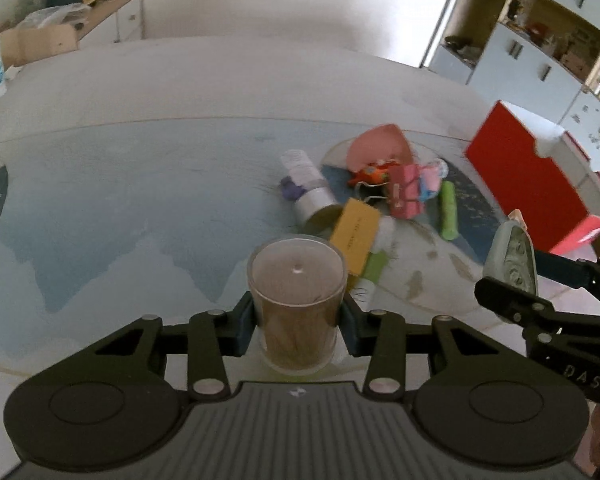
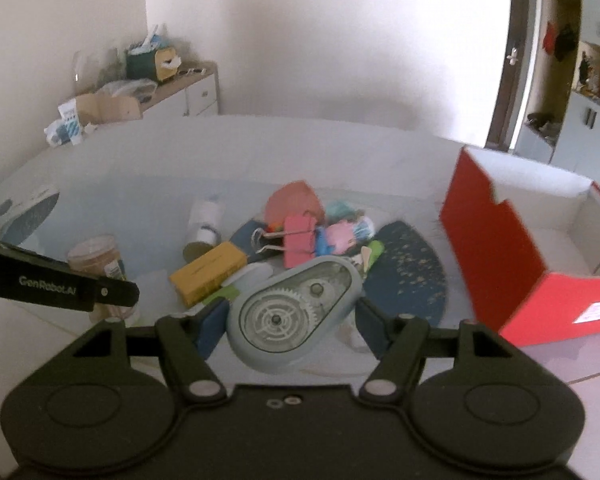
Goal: Organize rigid objects
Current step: 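Grasp the toothpick jar with the left gripper while the right grasps the tape dispenser, then carry both items into the red box and open both grippers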
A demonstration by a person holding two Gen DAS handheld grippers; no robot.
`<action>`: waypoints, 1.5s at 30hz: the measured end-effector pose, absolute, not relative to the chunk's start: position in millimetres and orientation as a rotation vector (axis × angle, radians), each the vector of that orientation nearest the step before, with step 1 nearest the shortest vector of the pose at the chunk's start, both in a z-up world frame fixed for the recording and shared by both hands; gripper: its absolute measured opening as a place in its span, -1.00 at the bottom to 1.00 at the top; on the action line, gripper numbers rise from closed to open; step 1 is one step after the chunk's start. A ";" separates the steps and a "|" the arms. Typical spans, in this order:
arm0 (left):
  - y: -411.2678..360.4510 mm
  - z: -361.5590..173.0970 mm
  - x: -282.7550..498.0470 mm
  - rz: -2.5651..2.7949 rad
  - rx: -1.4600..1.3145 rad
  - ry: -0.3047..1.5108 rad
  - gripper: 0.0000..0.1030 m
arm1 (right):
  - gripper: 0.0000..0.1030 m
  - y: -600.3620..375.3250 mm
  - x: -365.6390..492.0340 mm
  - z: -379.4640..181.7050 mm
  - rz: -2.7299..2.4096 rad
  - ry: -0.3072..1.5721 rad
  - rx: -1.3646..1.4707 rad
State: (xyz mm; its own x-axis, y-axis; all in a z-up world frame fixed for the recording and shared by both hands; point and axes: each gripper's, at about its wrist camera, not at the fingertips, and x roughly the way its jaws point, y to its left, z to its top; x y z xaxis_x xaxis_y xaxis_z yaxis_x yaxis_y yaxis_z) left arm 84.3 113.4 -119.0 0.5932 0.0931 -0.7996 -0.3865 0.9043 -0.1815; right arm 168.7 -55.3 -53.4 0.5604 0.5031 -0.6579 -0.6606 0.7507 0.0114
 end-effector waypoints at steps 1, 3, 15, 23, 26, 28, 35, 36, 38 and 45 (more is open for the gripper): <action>111.3 -115.3 84.5 0.277 -0.353 0.889 -0.18 | 0.33 -59.3 168.6 -49.8 0.691 0.689 -0.244; 105.9 -105.3 84.1 0.256 -0.347 0.874 -0.18 | 0.33 -69.0 169.7 -41.7 0.687 0.680 -0.231; 47.8 -49.4 137.6 0.082 -0.343 0.817 -0.18 | 0.33 -147.2 222.5 -4.1 0.654 0.606 -0.200; -13.1 -22.8 207.4 0.015 -0.367 0.789 -0.18 | 0.33 -206.3 286.8 2.2 0.626 0.565 -0.222; -36.7 -15.4 236.1 -0.002 -0.369 0.782 -0.18 | 0.33 -221.2 308.4 -3.3 0.620 0.572 -0.237; -53.3 -10.8 254.9 -0.017 -0.370 0.783 -0.18 | 0.33 -229.2 321.7 -6.8 0.623 0.580 -0.245; -104.2 -4.6 319.2 -0.050 -0.337 0.818 -0.18 | 0.33 -253.2 369.4 -26.6 0.657 0.636 -0.286; -110.1 -6.4 328.7 -0.055 -0.337 0.833 -0.18 | 0.33 -253.4 374.5 -29.1 0.656 0.639 -0.294; -119.6 -11.7 347.3 -0.064 -0.333 0.876 -0.18 | 0.33 -253.2 385.2 -36.7 0.672 0.658 -0.322; -132.2 -52.0 399.4 -0.033 -0.285 0.992 -0.18 | 0.33 -245.7 411.2 -61.9 0.710 0.745 -0.394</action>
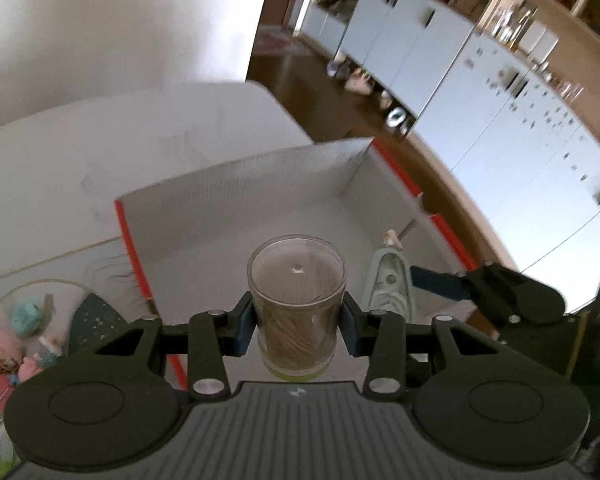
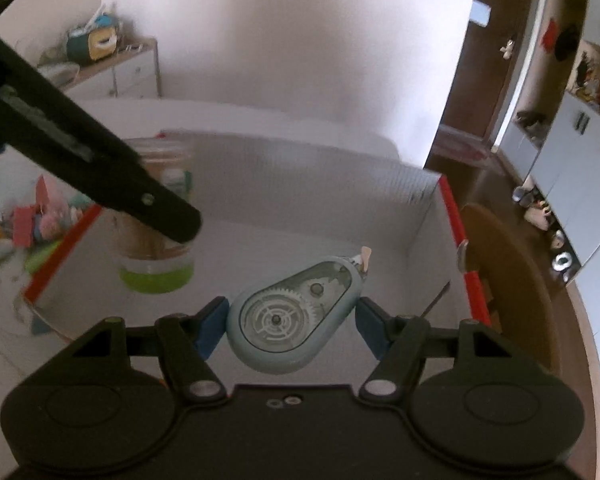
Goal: Organize rigid objects
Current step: 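Carry both items into the red box and open both grippers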
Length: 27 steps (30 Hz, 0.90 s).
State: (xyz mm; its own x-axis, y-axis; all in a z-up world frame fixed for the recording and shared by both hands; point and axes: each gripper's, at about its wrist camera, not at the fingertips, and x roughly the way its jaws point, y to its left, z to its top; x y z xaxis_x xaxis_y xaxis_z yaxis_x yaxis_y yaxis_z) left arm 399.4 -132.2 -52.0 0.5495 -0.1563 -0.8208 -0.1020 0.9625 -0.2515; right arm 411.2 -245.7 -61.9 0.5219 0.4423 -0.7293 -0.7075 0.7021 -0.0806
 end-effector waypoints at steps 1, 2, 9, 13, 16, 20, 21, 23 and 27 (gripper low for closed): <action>-132.9 -56.3 404.7 -0.027 -0.281 1.010 -0.18 | 0.33 -244.2 413.2 -64.8 0.709 0.751 -0.403; -133.6 -62.3 409.6 -0.022 -0.273 1.028 -0.18 | 0.33 -242.4 415.6 -67.5 0.713 0.763 -0.414; -134.9 -97.6 439.5 0.011 -0.247 1.141 -0.18 | 0.33 -235.9 429.8 -79.0 0.732 0.829 -0.423; -140.5 -107.8 455.3 0.000 -0.217 1.179 -0.18 | 0.32 -233.8 432.4 -83.3 0.735 0.870 -0.409; -142.1 -114.8 468.1 -0.004 -0.206 1.208 -0.18 | 0.32 -234.3 435.5 -84.9 0.726 0.893 -0.407; -144.6 -122.1 480.3 -0.012 -0.194 1.233 -0.18 | 0.33 -234.4 435.0 -87.0 0.707 0.921 -0.393; -144.3 -122.6 483.9 -0.011 -0.192 1.231 -0.18 | 0.33 -234.9 434.3 -86.9 0.703 0.925 -0.390; -144.4 -123.5 489.6 -0.012 -0.186 1.232 -0.18 | 0.33 -234.7 433.3 -86.4 0.691 0.936 -0.373; -144.8 -128.4 498.0 -0.011 -0.183 1.234 -0.18 | 0.33 -238.4 431.9 -86.6 0.675 0.947 -0.355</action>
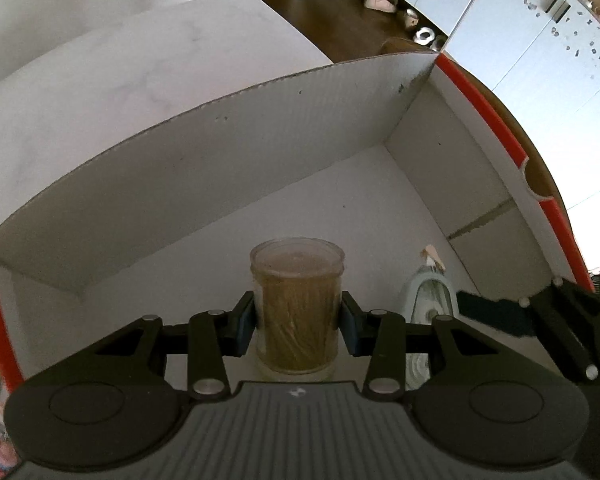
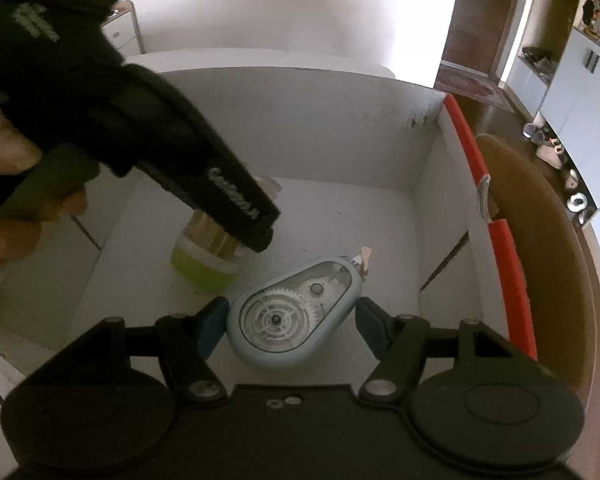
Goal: Organize rigid objects
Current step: 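Carry both items into the red box and open both grippers, then withdraw both grippers from the box back to the pile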
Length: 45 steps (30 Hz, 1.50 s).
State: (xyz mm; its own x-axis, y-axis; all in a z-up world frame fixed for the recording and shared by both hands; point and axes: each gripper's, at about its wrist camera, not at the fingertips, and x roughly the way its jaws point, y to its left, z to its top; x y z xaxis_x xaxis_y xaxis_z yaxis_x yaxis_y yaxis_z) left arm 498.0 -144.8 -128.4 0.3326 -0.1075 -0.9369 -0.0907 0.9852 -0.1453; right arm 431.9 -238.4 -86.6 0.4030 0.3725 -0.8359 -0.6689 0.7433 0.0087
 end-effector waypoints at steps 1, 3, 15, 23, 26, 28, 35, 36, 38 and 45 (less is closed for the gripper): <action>-144.9 -129.7 499.4 -0.011 -0.185 1.234 -0.18 | 0.33 -238.9 431.0 -86.2 0.672 0.952 -0.355; -143.2 -132.9 501.2 -0.011 -0.192 1.241 -0.18 | 0.33 -238.4 429.9 -86.8 0.655 0.967 -0.343; -139.0 -135.1 490.6 0.011 -0.192 1.249 -0.18 | 0.35 -242.8 431.3 -84.1 0.611 1.010 -0.314; -152.0 -123.1 482.7 0.017 -0.183 1.206 -0.14 | 0.44 -249.0 433.5 -74.9 0.628 0.982 -0.282; -149.8 -115.3 477.0 0.033 -0.179 1.186 -0.13 | 0.47 -255.9 428.4 -68.8 0.636 0.975 -0.265; -149.6 -110.2 472.4 0.039 -0.175 1.164 -0.13 | 0.50 -259.5 423.8 -64.0 0.641 0.969 -0.259; -151.6 -83.2 444.1 0.070 -0.174 1.068 0.10 | 0.60 -271.7 421.7 -43.9 0.664 0.928 -0.204; -151.2 -76.3 437.9 0.074 -0.173 1.047 0.13 | 0.63 -271.9 422.1 -41.1 0.668 0.923 -0.198; -149.5 -65.8 427.8 0.069 -0.185 1.015 0.13 | 0.64 -274.7 418.0 -34.5 0.676 0.910 -0.190; -145.6 -43.7 394.0 0.072 -0.198 0.934 0.18 | 0.76 -273.6 399.9 -11.9 0.711 0.856 -0.167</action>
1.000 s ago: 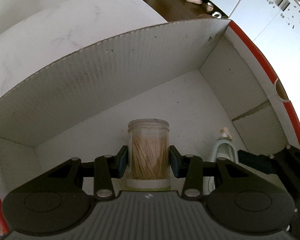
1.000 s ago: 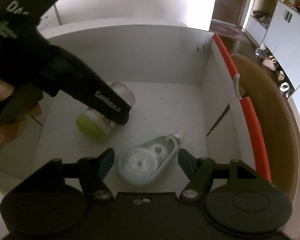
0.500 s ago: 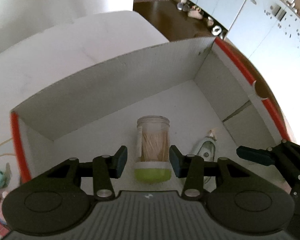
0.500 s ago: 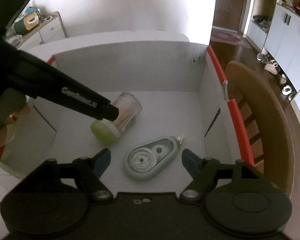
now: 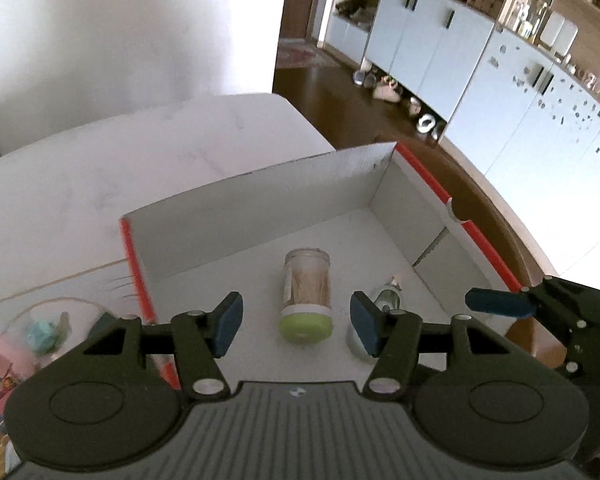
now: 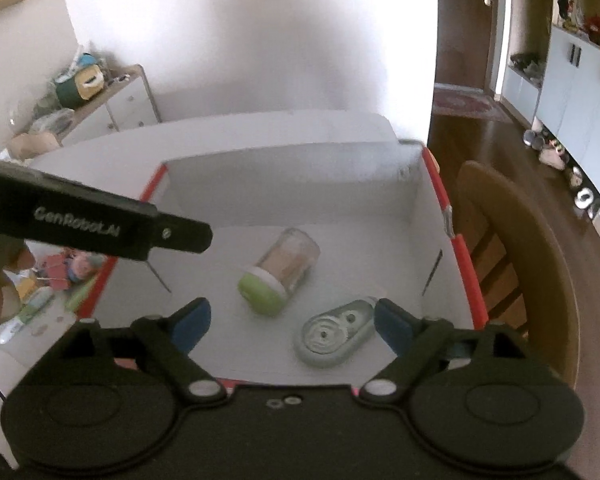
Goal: Organize rigid objects
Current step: 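Withdraw both grippers from the box back to the pile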
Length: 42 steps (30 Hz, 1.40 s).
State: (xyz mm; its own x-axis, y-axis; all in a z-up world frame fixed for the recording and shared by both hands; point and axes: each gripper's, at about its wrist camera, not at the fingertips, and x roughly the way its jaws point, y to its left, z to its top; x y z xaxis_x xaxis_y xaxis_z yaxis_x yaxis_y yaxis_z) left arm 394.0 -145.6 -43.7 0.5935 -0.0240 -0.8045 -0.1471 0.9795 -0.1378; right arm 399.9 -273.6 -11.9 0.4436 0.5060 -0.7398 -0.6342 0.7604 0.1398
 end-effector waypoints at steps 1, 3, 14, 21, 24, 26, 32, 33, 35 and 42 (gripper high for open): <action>-144.2 -41.3 388.2 0.071 -0.199 0.923 0.21 | 0.78 -273.3 396.7 -8.8 0.719 0.847 -0.162; -141.0 -36.0 375.8 0.080 -0.197 0.900 0.28 | 0.82 -268.0 397.2 -8.0 0.730 0.833 -0.153; -112.3 -14.2 305.3 0.103 -0.206 0.801 0.48 | 0.99 -244.0 354.1 14.5 0.760 0.748 -0.118; -90.4 -8.8 259.8 0.112 -0.170 0.740 0.60 | 0.99 -222.8 325.7 19.4 0.781 0.731 -0.094; -78.9 -10.4 241.4 0.110 -0.160 0.727 0.60 | 1.00 -212.1 314.1 20.2 0.793 0.727 -0.067; -68.4 -12.5 229.4 0.103 -0.160 0.712 0.61 | 1.00 -202.5 306.0 20.6 0.800 0.726 -0.053; -30.3 -21.6 198.1 0.116 -0.152 0.710 0.63 | 1.00 -169.0 284.2 16.5 0.799 0.742 -0.039; -22.7 -24.2 193.9 0.126 -0.155 0.718 0.63 | 1.00 -164.1 280.9 15.1 0.797 0.744 -0.039; -6.1 -29.5 184.7 0.150 -0.156 0.724 0.63 | 1.00 -153.4 274.2 11.9 0.796 0.751 -0.040; 54.9 -52.4 151.5 0.221 -0.185 0.725 0.63 | 1.00 -118.7 258.1 -1.8 0.771 0.783 -0.058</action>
State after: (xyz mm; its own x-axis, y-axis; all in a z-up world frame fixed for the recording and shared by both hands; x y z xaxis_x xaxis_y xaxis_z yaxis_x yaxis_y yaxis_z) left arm 151.5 54.9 -52.4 0.7275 0.1351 -0.6727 -0.2626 0.9606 -0.0910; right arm 258.1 -118.7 -1.8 0.4547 0.6043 -0.6543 -0.6455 0.7297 0.2254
